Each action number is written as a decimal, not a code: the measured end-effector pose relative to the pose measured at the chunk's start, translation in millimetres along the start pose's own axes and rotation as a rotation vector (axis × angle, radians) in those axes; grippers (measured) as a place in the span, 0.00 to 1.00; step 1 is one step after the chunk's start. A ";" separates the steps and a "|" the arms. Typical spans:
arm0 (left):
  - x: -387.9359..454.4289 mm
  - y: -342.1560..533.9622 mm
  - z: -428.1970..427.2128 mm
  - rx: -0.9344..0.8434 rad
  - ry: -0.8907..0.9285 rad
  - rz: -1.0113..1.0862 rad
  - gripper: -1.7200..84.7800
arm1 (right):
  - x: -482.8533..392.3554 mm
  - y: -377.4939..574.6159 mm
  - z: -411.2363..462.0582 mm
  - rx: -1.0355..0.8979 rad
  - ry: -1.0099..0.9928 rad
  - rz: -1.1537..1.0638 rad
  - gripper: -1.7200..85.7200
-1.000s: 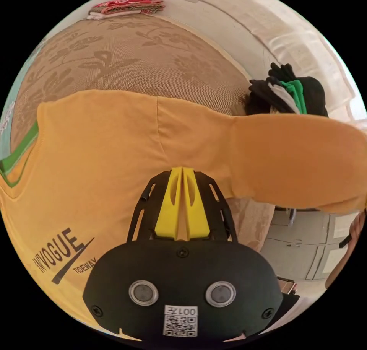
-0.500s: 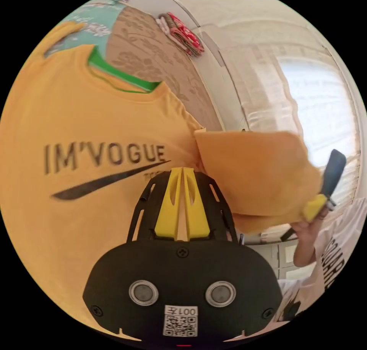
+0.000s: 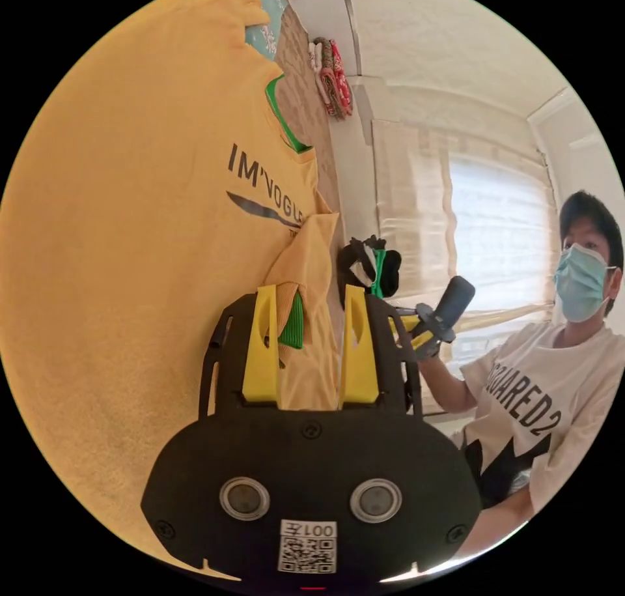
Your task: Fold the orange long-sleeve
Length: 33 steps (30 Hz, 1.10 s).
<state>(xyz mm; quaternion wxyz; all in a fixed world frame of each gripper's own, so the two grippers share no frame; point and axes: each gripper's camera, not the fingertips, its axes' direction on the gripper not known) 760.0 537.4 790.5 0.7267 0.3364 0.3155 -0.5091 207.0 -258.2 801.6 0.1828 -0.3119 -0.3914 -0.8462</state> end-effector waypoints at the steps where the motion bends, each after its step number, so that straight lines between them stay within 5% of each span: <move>1: 6.7 -5.1 0.1 -0.014 -0.061 0.016 0.15 | 3.8 0.7 -4.4 0.010 0.034 0.016 0.15; 7: 46.1 -39.2 13.6 -0.187 -0.483 0.063 0.04 | 77.7 19.9 -34.7 0.084 0.306 0.264 0.15; 14: 56.6 -72.5 -0.7 -0.218 -0.365 -0.017 0.01 | 90.7 24.2 23.3 -0.122 0.719 0.196 0.12; 27: 73.2 -85.7 -30.1 -0.038 -0.408 -0.185 0.08 | 88.8 44.6 22.3 0.000 0.696 0.202 0.06; 30: 124.2 -114.8 -15.2 0.024 -0.481 -0.052 0.09 | 98.8 65.0 6.1 0.058 0.664 0.252 0.10; 33: 169.9 -175.7 61.8 -0.128 -0.446 0.163 0.11 | 117.1 82.1 0.5 0.108 0.559 0.269 0.13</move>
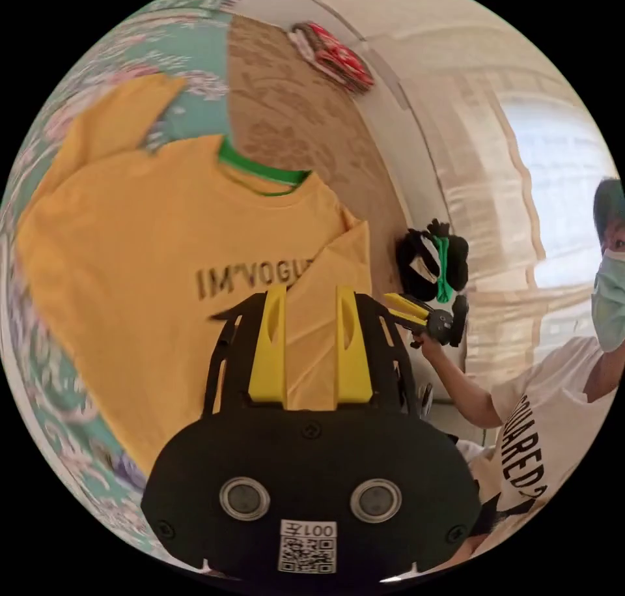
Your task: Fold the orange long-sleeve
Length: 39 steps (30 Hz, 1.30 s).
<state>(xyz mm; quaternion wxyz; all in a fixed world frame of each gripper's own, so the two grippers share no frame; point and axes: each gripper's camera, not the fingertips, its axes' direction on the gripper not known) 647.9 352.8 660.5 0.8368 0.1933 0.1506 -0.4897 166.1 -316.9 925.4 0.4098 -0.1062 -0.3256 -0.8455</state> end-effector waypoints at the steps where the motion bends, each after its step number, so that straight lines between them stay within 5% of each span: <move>1: 24.6 -33.8 26.9 -0.037 0.022 0.102 0.11 | 2.8 1.4 2.5 0.003 -0.011 -0.001 0.13; 6: 93.7 -151.5 143.4 -0.220 0.152 0.330 0.12 | 12.0 3.9 24.9 0.020 0.040 -0.053 0.13; 13: 142.2 -224.1 246.4 -0.532 0.019 0.358 0.03 | 34.4 18.5 28.8 0.106 -0.029 -0.043 0.06; 30: 135.0 -295.0 270.7 -0.496 0.233 0.249 0.01 | 110.9 70.9 15.5 0.179 -0.066 0.186 0.02; 35: 119.4 -309.7 259.0 -0.436 0.417 0.197 0.01 | 136.8 83.3 16.2 0.163 -0.178 0.328 0.03; 39: 128.4 -310.3 264.1 -0.489 0.350 0.241 0.05 | 141.9 80.4 7.1 0.182 -0.150 0.222 0.04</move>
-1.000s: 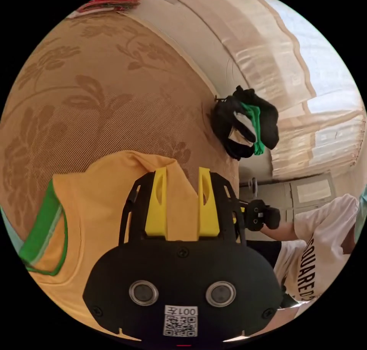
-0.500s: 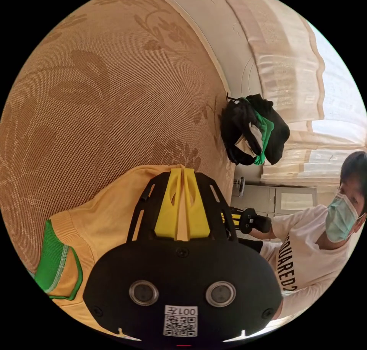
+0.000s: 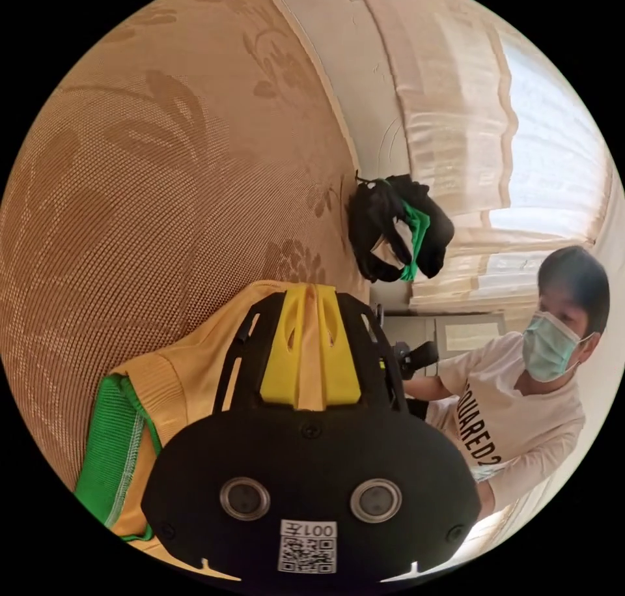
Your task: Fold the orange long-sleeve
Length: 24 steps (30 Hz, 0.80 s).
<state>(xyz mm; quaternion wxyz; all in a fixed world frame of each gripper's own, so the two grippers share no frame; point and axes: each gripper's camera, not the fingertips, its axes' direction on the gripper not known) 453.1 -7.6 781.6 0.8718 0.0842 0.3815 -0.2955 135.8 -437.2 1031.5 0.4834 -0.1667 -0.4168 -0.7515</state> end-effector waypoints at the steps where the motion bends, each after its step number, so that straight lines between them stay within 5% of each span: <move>1: 4.2 -3.4 8.4 -0.051 -0.032 0.007 0.07 | -0.2 -1.4 -0.1 -0.003 0.007 -0.015 0.04; 8: 25.9 -20.3 40.7 -0.178 -0.229 0.049 0.03 | 2.4 -16.0 0.3 -0.023 0.077 -0.113 0.07; 21: 3.8 5.4 26.7 -0.025 -0.068 0.047 0.01 | 33.4 -12.9 5.4 -0.045 0.196 -0.028 0.03; 24: -2.9 13.7 31.1 -0.021 -0.035 0.035 0.01 | 45.2 -14.5 -0.3 -0.012 0.084 0.020 0.04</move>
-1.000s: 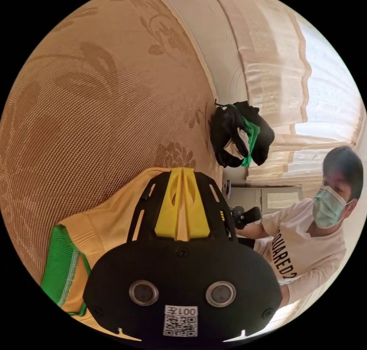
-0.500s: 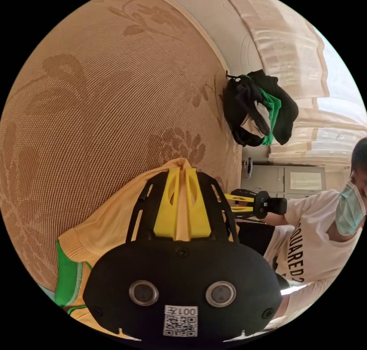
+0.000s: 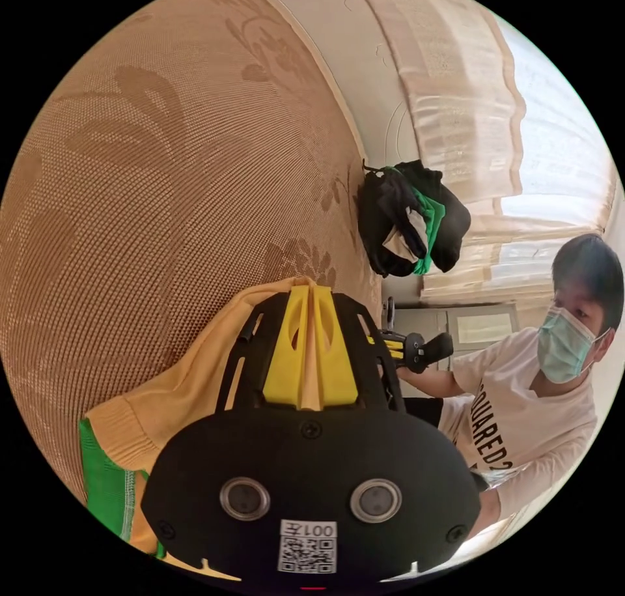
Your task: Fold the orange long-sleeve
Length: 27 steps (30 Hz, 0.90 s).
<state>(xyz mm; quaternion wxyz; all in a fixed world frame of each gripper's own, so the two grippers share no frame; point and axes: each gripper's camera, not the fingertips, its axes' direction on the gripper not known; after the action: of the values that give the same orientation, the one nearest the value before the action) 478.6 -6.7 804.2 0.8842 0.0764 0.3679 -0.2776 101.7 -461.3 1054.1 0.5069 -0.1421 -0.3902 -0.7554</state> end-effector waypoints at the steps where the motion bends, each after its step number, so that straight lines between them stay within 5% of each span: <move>1: 0.0 3.1 4.0 -0.007 0.017 0.006 0.01 | 0.2 -1.1 -0.7 0.005 -0.026 -0.014 0.04; 11: -0.4 31.0 21.8 -0.020 0.012 -0.029 0.01 | -24.9 -36.6 18.3 0.015 -0.014 -0.172 0.04; 20: 5.7 69.0 39.8 -0.023 -0.097 -0.008 0.02 | -31.4 -35.0 24.5 0.028 0.031 -0.094 0.03; 27: 24.9 141.6 6.3 0.138 -0.119 -0.019 0.09 | -29.0 -44.6 6.4 0.003 0.058 -0.092 0.03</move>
<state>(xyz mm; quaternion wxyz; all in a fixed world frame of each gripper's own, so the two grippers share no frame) 574.3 98.5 781.6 0.8945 0.1169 0.2953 -0.3147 74.4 -429.5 1020.7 0.4830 -0.1013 -0.3828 -0.7809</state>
